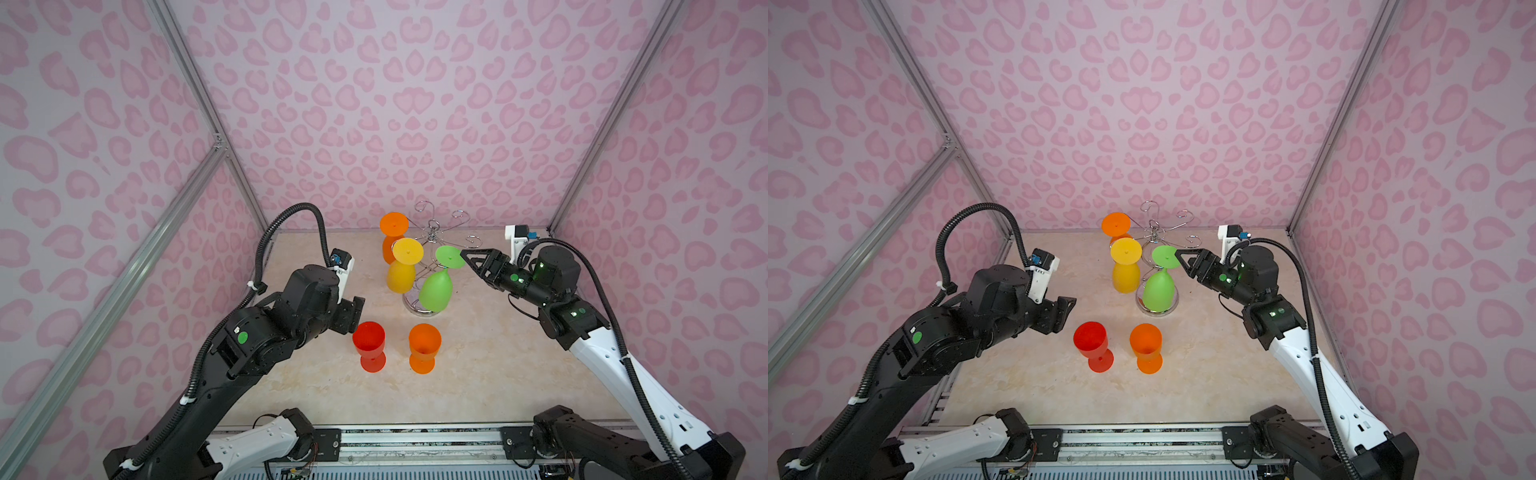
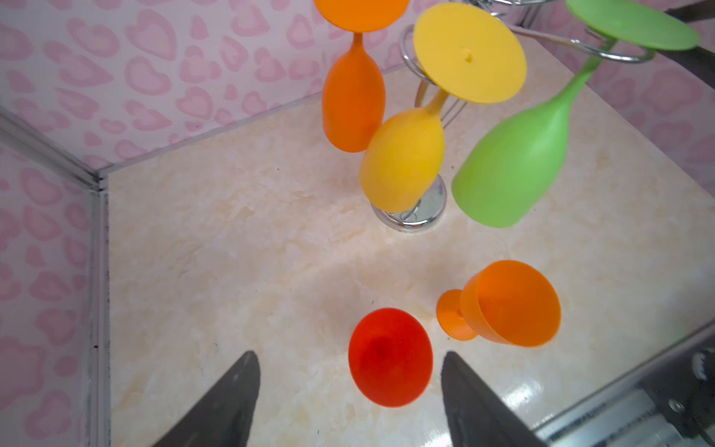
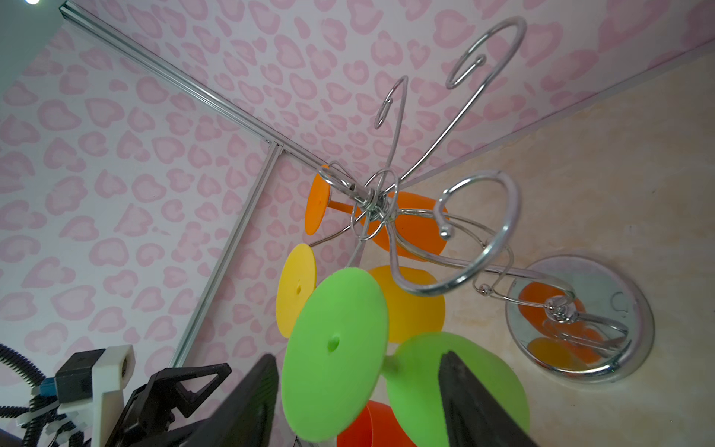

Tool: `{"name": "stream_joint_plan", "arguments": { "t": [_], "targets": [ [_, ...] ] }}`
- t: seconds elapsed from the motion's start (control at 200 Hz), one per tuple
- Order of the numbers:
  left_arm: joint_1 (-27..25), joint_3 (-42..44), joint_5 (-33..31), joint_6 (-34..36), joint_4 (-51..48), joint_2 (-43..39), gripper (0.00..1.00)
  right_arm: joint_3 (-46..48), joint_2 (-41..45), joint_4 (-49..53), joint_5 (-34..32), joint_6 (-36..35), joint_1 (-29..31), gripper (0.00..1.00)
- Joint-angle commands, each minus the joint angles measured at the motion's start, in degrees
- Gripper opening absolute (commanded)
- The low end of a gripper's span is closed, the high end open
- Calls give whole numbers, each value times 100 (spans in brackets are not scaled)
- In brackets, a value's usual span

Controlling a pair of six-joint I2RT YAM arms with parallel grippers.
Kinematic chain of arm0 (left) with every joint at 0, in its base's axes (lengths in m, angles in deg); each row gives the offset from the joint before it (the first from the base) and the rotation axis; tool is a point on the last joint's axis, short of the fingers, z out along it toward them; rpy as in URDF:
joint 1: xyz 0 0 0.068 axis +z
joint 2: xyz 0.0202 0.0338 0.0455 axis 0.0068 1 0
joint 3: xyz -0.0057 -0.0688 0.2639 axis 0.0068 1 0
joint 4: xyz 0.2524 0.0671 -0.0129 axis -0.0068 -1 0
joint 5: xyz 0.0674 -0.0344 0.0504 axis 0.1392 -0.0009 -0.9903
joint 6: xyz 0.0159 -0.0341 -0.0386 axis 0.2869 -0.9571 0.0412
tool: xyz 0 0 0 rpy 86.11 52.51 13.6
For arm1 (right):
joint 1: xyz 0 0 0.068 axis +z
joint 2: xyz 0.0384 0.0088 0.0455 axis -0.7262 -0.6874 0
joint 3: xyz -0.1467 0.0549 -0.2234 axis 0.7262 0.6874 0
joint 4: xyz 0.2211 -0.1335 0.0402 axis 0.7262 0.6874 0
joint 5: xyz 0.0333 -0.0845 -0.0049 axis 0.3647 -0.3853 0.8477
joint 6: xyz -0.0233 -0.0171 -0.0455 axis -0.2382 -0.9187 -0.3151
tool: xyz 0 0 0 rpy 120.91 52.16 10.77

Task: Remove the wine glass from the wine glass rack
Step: 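Open the left gripper and lift it while the right gripper reaches the green glass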

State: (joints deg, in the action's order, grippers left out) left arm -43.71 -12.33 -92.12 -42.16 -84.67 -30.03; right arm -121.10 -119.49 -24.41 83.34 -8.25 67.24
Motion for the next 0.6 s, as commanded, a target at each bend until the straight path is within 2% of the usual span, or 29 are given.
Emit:
{"name": "stream_joint_plan", "arguments": {
  "t": [0.0,0.29,0.595],
  "targets": [
    [37,55,-788,-19,760,23,76,-43,-99,-281,-113,58,99,66],
    [162,256,-761,63,1255,-38,76,-113,-341,-447,-23,170,201,64],
    [235,449,-733,22,1358,-86,76,-41,-431,-703,37,362,243,39]
  ]
}}
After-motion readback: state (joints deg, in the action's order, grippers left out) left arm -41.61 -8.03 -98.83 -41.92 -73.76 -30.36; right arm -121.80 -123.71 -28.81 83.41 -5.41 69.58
